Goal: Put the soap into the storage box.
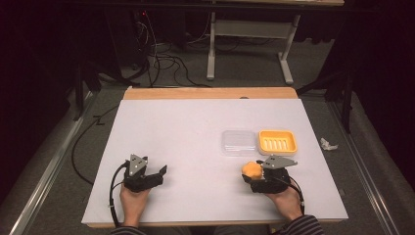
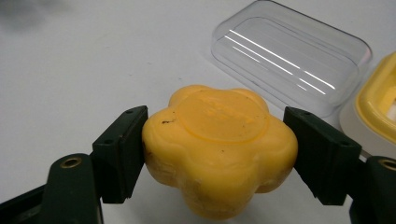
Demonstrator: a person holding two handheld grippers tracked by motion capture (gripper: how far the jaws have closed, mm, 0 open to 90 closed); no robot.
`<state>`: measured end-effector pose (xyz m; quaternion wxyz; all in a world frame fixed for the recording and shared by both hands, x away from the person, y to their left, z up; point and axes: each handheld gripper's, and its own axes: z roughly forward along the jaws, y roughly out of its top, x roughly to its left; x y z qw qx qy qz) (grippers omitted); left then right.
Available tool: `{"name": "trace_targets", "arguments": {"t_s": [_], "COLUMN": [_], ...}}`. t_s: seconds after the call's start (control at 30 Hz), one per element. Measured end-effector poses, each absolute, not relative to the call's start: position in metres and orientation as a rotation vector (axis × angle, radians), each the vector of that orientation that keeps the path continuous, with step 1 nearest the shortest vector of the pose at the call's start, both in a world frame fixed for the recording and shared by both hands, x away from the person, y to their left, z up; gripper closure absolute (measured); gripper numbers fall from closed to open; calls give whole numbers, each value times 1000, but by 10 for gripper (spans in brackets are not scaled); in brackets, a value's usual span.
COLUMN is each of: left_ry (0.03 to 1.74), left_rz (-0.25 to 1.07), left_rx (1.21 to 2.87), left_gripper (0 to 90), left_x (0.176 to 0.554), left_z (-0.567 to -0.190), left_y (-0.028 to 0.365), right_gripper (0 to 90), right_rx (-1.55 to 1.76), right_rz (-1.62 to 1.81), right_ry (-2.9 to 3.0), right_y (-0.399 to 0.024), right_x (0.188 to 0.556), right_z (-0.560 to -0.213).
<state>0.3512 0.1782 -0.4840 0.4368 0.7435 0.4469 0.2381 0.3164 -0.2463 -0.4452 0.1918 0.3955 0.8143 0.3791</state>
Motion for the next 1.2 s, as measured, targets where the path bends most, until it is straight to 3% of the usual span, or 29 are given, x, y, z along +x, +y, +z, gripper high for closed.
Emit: {"name": "trace_targets", "arguments": {"t_s": [1.2], "left_ry": [1131], "left_rz": [578], "left_rx": [1850], "left_gripper": [198], "left_x": [353], "left_z": [-484], "left_y": [179], "right_gripper": [257], "right_rx": [1249], "right_rz": [1078], "right_ry": [2175], "right_y": [-297], "right_x": [323], "right_z": [-429]}}
